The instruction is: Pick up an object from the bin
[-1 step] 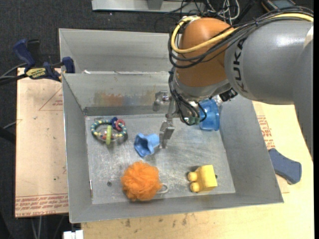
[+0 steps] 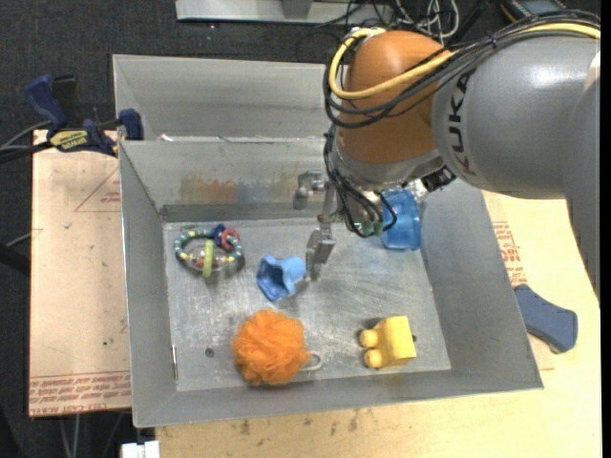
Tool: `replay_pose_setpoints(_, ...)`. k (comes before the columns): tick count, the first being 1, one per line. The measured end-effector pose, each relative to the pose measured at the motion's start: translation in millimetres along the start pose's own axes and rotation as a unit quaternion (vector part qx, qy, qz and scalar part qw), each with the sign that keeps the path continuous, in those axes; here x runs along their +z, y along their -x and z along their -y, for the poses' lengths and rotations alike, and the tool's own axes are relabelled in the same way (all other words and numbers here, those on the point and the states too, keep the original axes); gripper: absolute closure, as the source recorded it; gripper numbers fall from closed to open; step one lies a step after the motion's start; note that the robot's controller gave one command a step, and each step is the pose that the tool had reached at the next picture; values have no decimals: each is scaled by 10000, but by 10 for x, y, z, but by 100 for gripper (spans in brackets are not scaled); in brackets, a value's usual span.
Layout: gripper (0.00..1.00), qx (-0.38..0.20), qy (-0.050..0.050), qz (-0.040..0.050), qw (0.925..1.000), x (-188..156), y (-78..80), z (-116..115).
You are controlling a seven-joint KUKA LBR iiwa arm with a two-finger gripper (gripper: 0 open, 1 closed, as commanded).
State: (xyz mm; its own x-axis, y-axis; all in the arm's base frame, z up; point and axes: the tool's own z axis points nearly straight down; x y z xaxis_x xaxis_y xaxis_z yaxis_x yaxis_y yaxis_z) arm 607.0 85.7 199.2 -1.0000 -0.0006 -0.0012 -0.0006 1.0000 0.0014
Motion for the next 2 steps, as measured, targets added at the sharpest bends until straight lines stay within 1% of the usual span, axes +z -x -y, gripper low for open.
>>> replay_pose_setpoints(1,100,-679,1,-4,9977,1091,-45,-438)
replay_pose_setpoints(2,100,-678,1,-4,9977,1090,-45,-438)
